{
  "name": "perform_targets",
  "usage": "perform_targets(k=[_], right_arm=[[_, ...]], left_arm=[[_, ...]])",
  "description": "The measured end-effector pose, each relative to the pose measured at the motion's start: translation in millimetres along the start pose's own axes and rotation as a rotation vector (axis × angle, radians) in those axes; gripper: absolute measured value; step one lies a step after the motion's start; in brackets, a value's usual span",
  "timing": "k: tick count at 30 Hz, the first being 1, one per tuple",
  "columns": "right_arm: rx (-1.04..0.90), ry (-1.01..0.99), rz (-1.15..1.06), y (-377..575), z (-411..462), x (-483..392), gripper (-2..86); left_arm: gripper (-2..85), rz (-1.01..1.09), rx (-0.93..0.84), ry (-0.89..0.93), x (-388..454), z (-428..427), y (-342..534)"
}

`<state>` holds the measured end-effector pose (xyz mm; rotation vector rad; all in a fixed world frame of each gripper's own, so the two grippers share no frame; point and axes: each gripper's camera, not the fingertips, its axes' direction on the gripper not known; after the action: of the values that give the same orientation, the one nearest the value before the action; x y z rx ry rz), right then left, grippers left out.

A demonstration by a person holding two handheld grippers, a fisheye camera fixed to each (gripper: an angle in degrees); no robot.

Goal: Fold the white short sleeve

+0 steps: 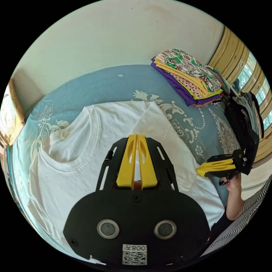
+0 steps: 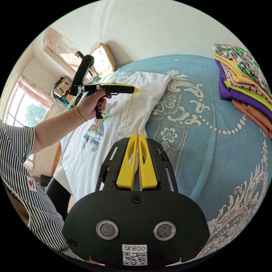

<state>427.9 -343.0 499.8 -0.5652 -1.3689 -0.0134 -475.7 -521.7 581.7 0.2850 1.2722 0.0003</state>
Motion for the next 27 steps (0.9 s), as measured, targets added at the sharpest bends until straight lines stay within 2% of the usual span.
perform_targets(k=[4, 7, 9, 12, 13, 16, 19, 22, 25, 26, 27], right_arm=[[0.004, -0.008, 0.013, -1.7, 6.2, 8.9, 0.1], [0.004, -0.021, 0.025, -2.1, 12.0, 16.5, 0.1], [0.000, -0.024, 0.030, -2.3, 15.3, 20.6, 0.1], [0.002, -0.017, 0.026, -2.4, 17.9, 24.9, 0.1], [0.028, -0.016, 0.031, -2.2, 16.2, 27.0, 0.1], [0.092, 0.002, 0.033, -1.9, 18.9, 29.5, 0.1], [0.027, 0.053, 0.028, -4.8, 41.6, 32.7, 0.1], [0.087, 0.071, 0.032, -2.0, 42.5, 36.8, 0.0], [0.031, 0.031, 0.055, -1.4, 67.8, 52.2, 0.1], [0.020, 0.007, 0.056, -1.5, 72.8, 55.4, 0.1], [0.037, -0.004, 0.067, 0.6, 73.7, 59.7, 0.1]], left_arm=[[0.2, 0.064, 0.002, 0.153, 33.2, -9.0, -21.4], [0.2, 0.136, -0.104, 0.089, 61.5, -1.4, -27.9], [0.2, 0.139, -0.062, 0.073, 70.9, -18.9, -28.0], [0.2, 0.147, 0.028, 0.174, 83.9, -57.8, -21.2], [0.2, 0.165, 0.025, 0.216, 91.4, -66.4, -17.7], [0.2, 0.183, -0.113, 0.179, 110.0, -59.8, -14.5], [0.2, 0.143, -0.055, 0.233, 114.3, -87.1, -17.0], [0.2, 0.161, 0.009, 0.276, 129.0, -123.9, -9.5], [0.2, 0.165, -0.128, 0.261, 146.5, -117.9, -4.2], [0.2, 0.119, -0.058, 0.293, 143.9, -129.7, -5.0], [0.2, 0.105, -0.062, 0.311, 143.4, -134.6, -7.6]])
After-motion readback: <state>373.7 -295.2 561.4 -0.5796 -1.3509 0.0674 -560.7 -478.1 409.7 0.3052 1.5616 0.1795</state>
